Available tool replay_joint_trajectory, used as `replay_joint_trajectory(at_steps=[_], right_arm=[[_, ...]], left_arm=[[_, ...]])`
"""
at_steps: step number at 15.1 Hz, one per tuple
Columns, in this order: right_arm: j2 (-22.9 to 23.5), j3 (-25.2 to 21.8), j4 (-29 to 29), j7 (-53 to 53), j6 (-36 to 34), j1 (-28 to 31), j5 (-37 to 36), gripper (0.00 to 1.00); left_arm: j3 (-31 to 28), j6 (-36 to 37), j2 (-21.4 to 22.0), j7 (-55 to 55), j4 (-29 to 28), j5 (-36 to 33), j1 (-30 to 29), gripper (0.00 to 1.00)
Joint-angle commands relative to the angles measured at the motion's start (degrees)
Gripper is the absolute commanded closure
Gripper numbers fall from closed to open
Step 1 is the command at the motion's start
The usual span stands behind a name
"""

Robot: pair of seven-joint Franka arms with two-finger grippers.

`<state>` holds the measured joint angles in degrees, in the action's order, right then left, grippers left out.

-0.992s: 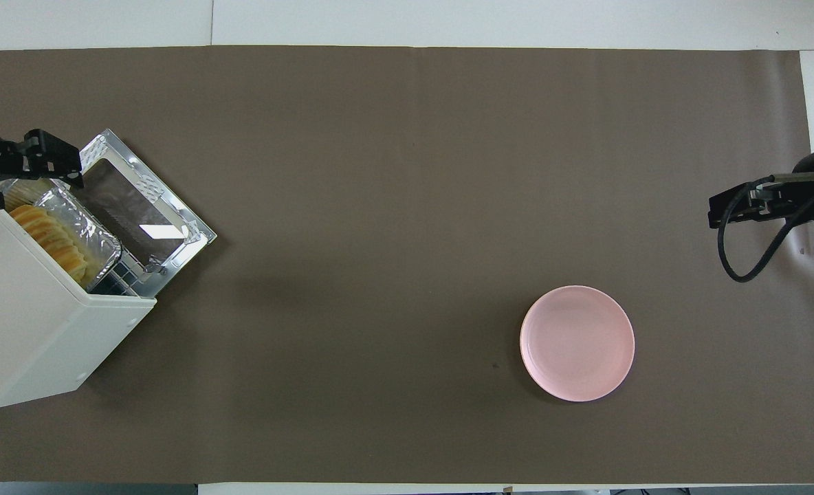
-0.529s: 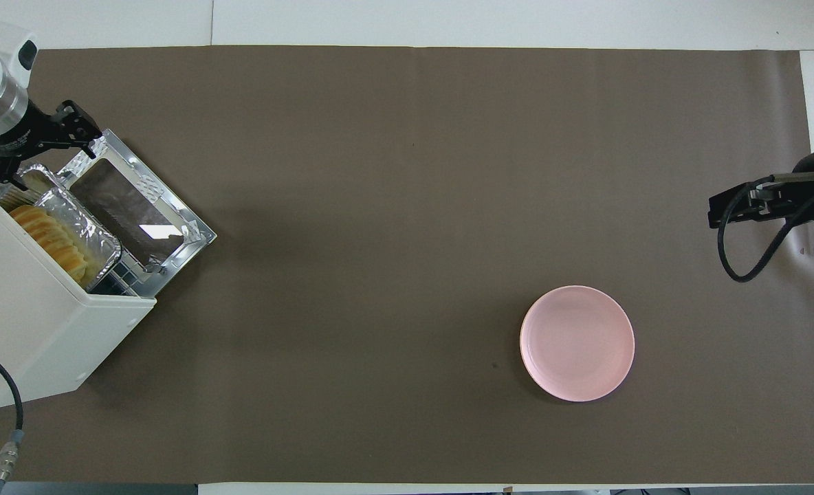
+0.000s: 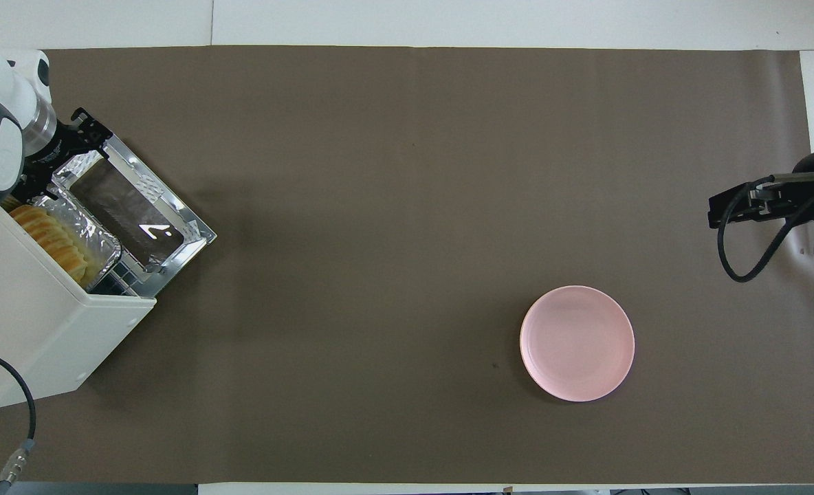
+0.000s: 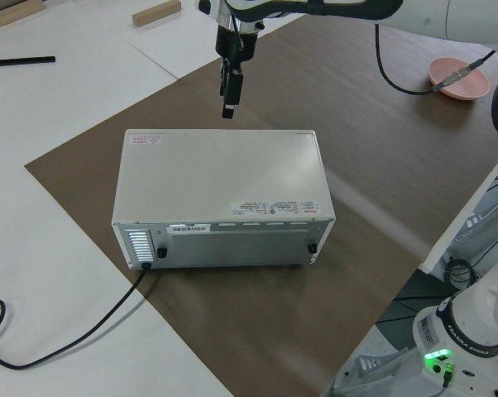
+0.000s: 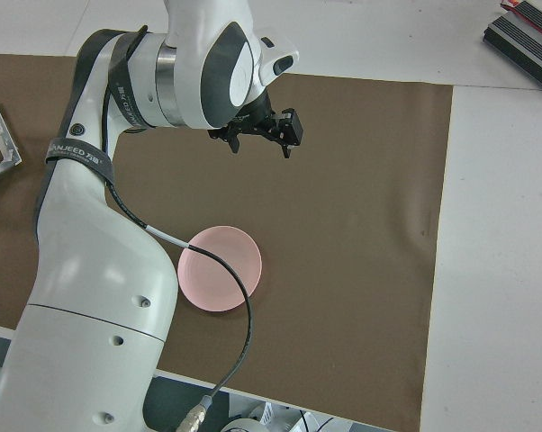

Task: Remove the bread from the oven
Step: 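Grasp the foil tray edge inside the oven with the left gripper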

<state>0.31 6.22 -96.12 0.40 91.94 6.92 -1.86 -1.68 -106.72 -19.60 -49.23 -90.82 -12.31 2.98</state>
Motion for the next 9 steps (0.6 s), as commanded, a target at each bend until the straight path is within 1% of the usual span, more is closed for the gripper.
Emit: replay_joint_trajectory(at_steps=[1, 3, 8, 9], right_arm=[[-1.19, 0.90, -1.17, -1.28, -0.27, 1.08, -1.04, 0.00], [-1.19, 0.90, -1.17, -1.28, -0.27, 1.08, -1.04, 0.00], [-1.19, 0.90, -1.26, -1.28, -0.27, 1.08, -1.04, 0.00], [-1.19, 0.90, -1.17, -1.28, -0.27, 1.08, -1.04, 0.00]], left_arm=[[0.27, -5.95, 4.57, -0.87, -9.27, -1.31, -1.05, 0.00], [0.27, -6.83, 5.62, -0.96, -11.74, -1.31, -1.05, 0.00], [0.27, -9.03, 6.59, -1.05, -15.44, -1.40, -0.61, 0.00], [0.27, -8.86, 6.68, -1.05, -15.53, -1.40, -0.52, 0.06]])
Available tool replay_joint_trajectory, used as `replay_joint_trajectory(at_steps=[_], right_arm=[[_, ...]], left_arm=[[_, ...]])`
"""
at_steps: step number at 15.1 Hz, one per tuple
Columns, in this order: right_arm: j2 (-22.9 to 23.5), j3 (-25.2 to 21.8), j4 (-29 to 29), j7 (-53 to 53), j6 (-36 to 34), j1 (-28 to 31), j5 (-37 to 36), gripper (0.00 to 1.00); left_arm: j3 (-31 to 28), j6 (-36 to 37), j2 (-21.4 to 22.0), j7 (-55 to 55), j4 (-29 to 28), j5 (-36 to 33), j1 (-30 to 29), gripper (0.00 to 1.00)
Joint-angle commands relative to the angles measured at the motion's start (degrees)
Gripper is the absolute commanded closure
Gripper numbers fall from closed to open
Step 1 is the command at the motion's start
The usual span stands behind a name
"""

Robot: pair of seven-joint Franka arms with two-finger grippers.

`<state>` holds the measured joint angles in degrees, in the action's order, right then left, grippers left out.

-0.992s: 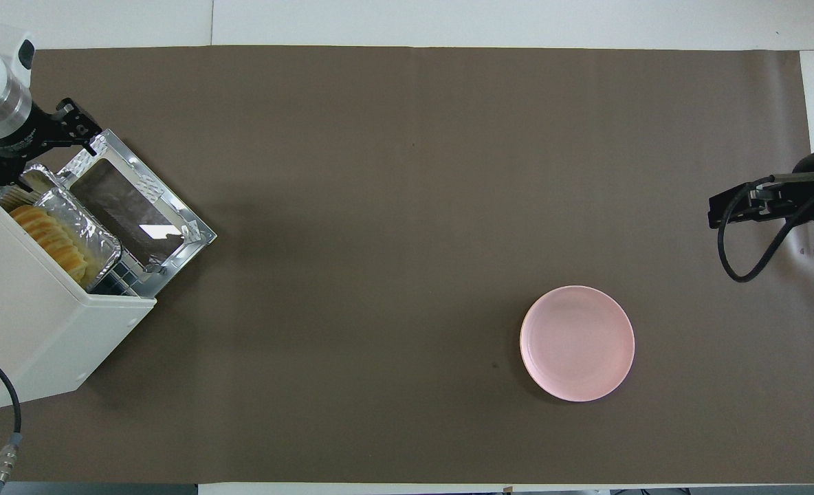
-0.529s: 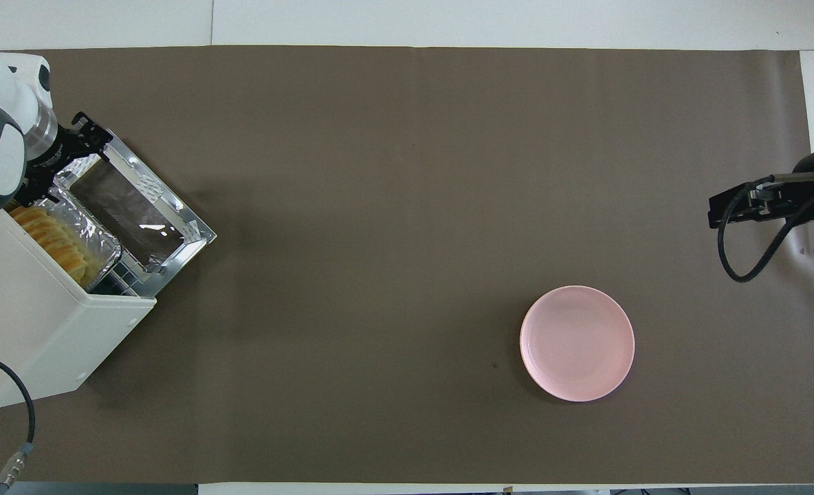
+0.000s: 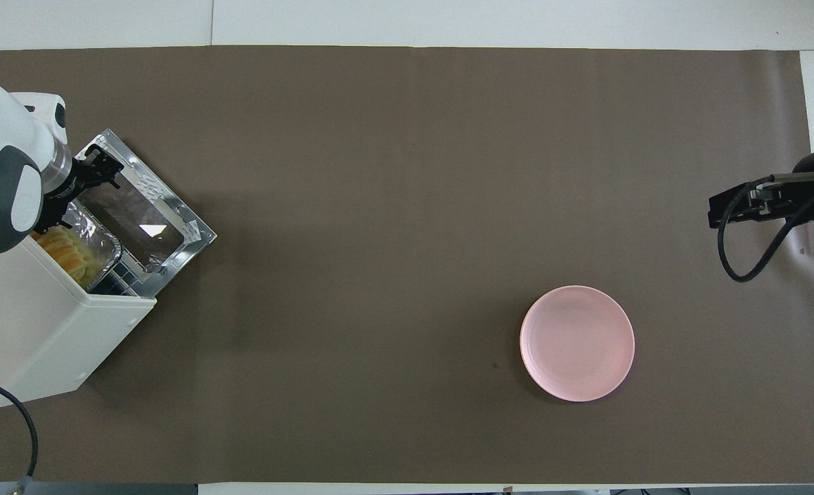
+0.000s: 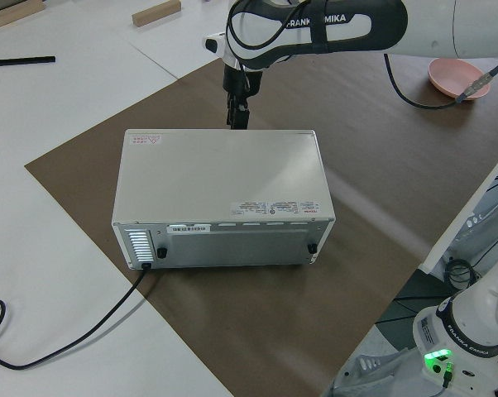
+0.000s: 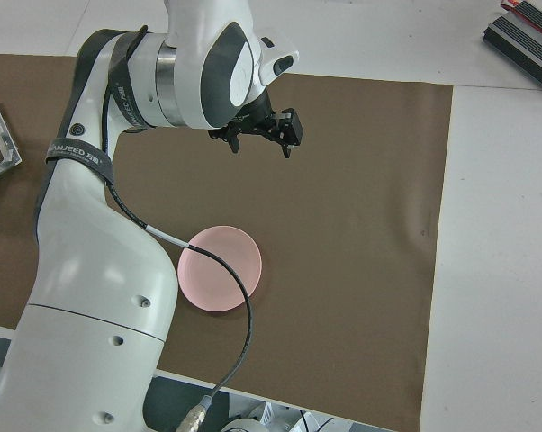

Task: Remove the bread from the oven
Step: 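Grasp the foil tray edge inside the oven with the left gripper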

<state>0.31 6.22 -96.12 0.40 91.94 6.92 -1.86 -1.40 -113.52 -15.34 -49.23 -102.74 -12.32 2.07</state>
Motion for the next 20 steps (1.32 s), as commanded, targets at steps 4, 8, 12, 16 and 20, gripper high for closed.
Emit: replay_joint_trajectory(at_steps=[4, 8, 12, 16, 20], right_arm=[[-1.19, 0.90, -1.17, -1.28, -0.27, 1.08, -1.04, 0.00], [-1.19, 0.90, -1.17, -1.28, -0.27, 1.08, -1.04, 0.00], [-1.19, 0.90, -1.17, -1.28, -0.27, 1.08, -1.04, 0.00], [-1.19, 0.90, -1.17, -1.28, -0.27, 1.08, -1.04, 0.00], [-1.19, 0.90, -1.17, -1.28, -0.27, 1.08, -1.04, 0.00]], left_arm=[[0.08, -2.14, 2.95, -0.87, -4.48, -1.31, -0.04, 0.48], [-0.01, -1.97, 3.04, -0.52, -4.92, -1.39, -0.22, 1.00], [-0.01, -1.62, 3.04, 1.15, -4.31, -1.57, -0.23, 1.00], [0.34, -0.91, 0.32, 2.29, 3.32, -4.47, 5.74, 1.00], [0.70, -1.01, -2.23, 7.20, 8.17, -4.38, 12.33, 1.00]])
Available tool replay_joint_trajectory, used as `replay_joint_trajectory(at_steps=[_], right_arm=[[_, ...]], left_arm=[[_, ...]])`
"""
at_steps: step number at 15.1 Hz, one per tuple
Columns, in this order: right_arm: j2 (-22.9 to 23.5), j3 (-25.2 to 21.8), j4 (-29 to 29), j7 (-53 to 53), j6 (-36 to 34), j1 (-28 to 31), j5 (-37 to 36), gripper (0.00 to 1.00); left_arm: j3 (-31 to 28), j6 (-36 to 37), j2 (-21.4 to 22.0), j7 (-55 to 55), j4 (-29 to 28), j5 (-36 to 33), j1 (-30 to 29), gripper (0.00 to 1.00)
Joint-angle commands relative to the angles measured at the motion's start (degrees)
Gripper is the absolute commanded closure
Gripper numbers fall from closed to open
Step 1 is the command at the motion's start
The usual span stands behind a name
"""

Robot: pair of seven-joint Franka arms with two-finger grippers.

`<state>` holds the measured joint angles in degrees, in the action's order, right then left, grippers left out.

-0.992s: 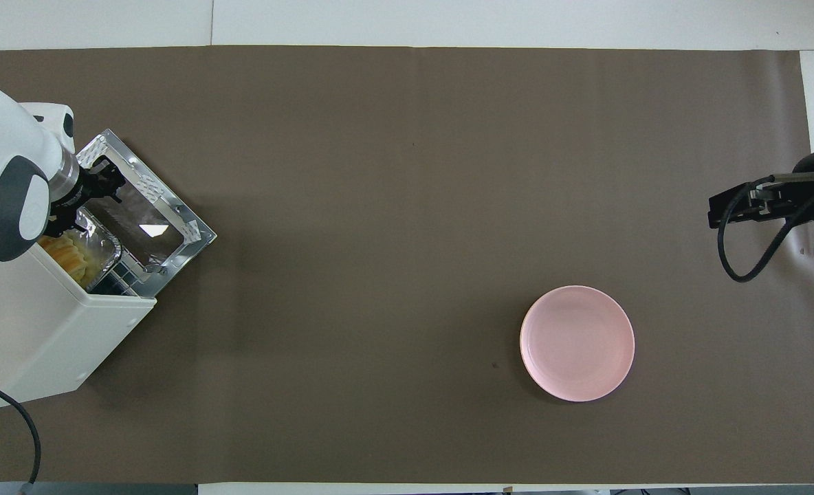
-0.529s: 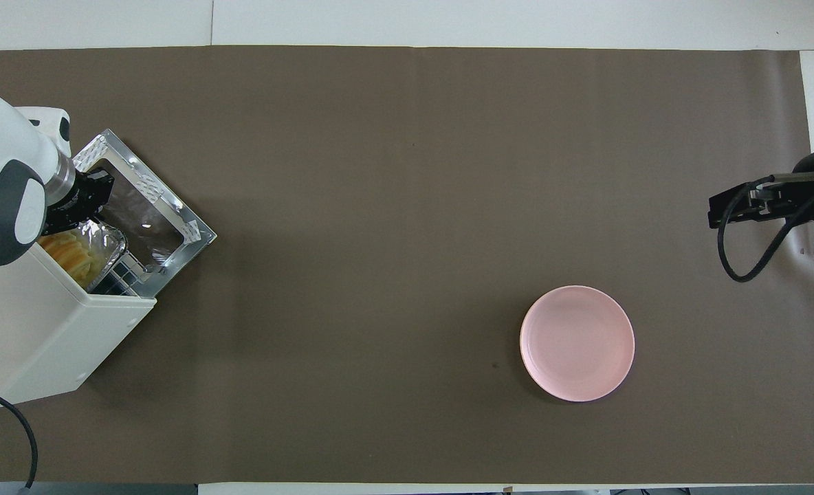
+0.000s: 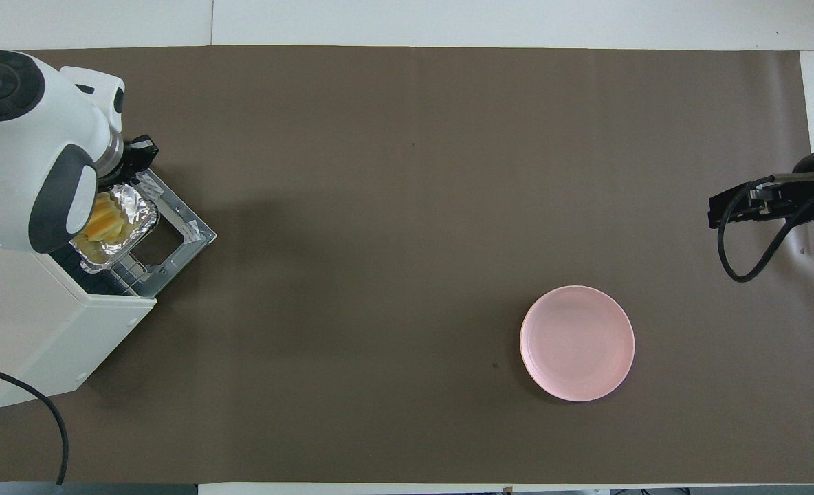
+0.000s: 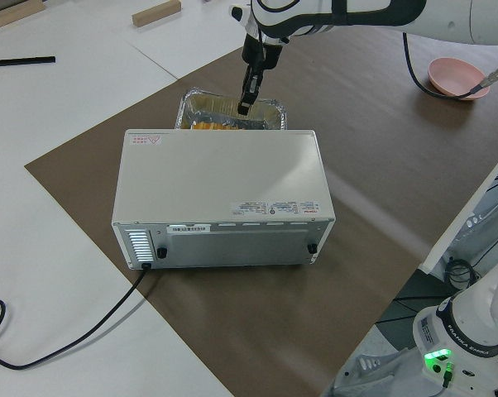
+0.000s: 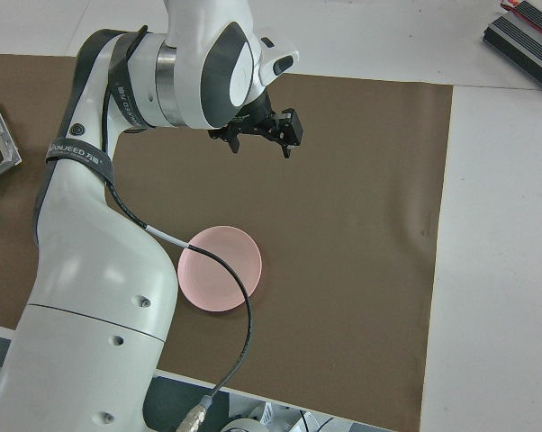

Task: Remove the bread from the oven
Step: 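Pull the foil tray out of the oven with the left gripper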

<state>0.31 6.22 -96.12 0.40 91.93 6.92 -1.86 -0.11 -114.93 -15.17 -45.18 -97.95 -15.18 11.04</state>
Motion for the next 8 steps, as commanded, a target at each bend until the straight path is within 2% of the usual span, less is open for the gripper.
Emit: replay_joint_trajectory(at_steps=[1, 8], right_arm=[[-1.19, 0.90, -1.17, -1.28, -0.26, 1.08, -1.04, 0.00], [-1.19, 0.90, -1.17, -1.28, -0.26, 1.08, -1.04, 0.00]], left_arm=[[-0.60, -0.20, -2.41, 4.65, 3.82, -1.17, 5.28, 1.00], [0.89, -0.38, -3.20, 11.07, 4.53, 5.77, 14.35, 1.00]])
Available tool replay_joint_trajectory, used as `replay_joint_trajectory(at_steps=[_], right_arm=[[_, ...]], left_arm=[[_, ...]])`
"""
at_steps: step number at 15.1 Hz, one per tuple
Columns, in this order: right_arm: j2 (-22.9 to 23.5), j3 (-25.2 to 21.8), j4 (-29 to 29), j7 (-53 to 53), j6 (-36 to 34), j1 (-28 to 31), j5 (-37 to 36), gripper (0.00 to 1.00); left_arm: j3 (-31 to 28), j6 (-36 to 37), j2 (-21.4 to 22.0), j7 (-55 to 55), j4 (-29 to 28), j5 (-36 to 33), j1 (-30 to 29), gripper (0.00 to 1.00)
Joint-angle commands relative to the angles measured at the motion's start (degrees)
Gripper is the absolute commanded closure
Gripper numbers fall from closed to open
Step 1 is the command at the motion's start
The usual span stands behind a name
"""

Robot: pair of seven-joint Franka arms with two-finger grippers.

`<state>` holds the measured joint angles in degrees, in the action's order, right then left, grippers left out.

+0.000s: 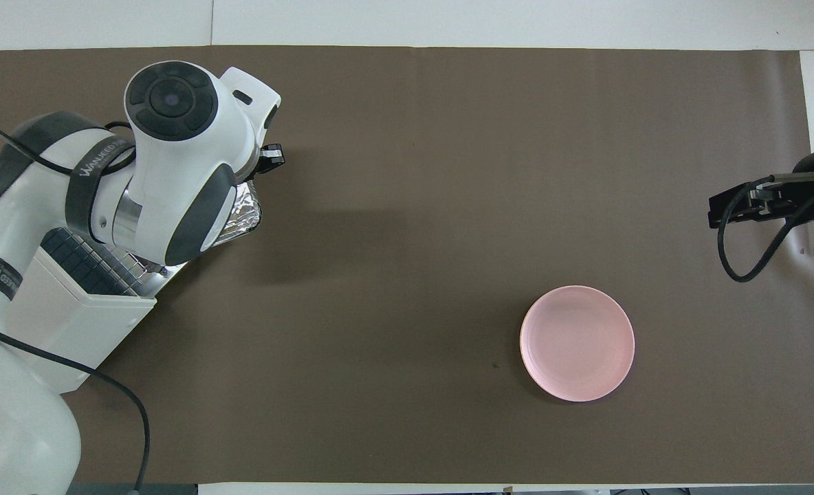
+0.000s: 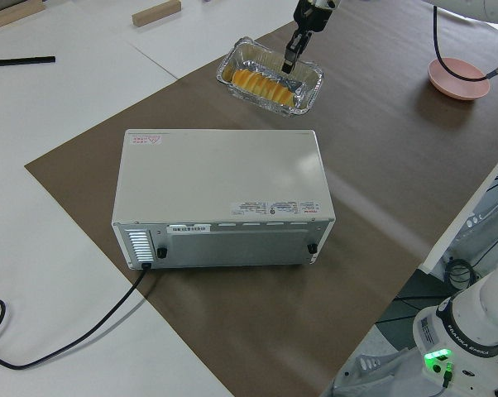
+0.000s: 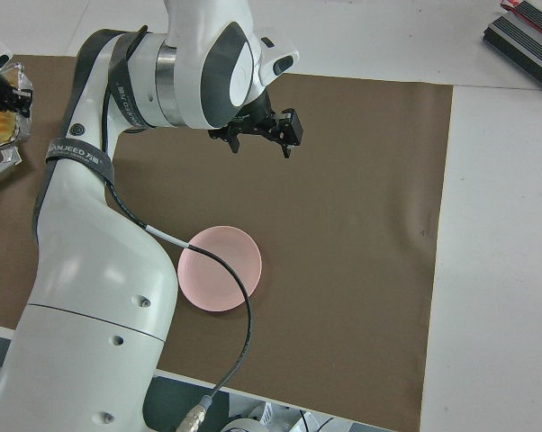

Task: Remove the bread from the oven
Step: 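Pull the foil tray out of the oven with the left gripper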

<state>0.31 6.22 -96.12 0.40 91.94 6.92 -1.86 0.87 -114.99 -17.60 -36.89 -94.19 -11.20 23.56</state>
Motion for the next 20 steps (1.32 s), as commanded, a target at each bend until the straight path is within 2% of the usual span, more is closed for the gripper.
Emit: replay_joint_trajectory(at_steps=[1, 5, 7, 9, 11, 14, 20], right_arm=[[-1.19, 0.90, -1.17, -1.28, -0.27, 1.08, -1.04, 0.00], [-1.19, 0.90, -1.17, -1.28, -0.27, 1.08, -1.04, 0.00], [-1.19, 0.90, -1.17, -1.28, -0.27, 1.08, -1.04, 0.00], [-1.19, 0.90, -1.17, -1.28, -0.27, 1.08, -1.04, 0.00], [-1.19, 0.90, -1.17, -1.28, -0.27, 1.08, -1.04, 0.00], [-1.19, 0.90, -1.17, -1.28, -0.27, 1.08, -1.04, 0.00], [-1.19, 0.90, -1.17, -1.28, -0.27, 1.08, -1.04, 0.00]], left_arm=[[0.53, -0.76, -0.86, 3.22, 0.68, 2.32, 2.71, 1.00], [1.06, -2.52, -4.88, 3.05, 2.42, 3.02, 7.81, 1.00], [0.89, -2.87, -10.15, 2.61, 6.98, 4.78, 11.92, 1.00], [1.06, -2.96, -11.92, 2.70, 8.23, 5.31, 13.44, 1.00], [1.06, -2.27, -15.69, 2.70, 14.26, 7.15, 15.01, 1.00], [0.97, -3.49, -16.94, 2.61, 14.30, 8.12, 16.60, 1.00], [0.97, -4.11, -16.68, 1.73, 12.80, 8.56, 18.44, 1.00]])
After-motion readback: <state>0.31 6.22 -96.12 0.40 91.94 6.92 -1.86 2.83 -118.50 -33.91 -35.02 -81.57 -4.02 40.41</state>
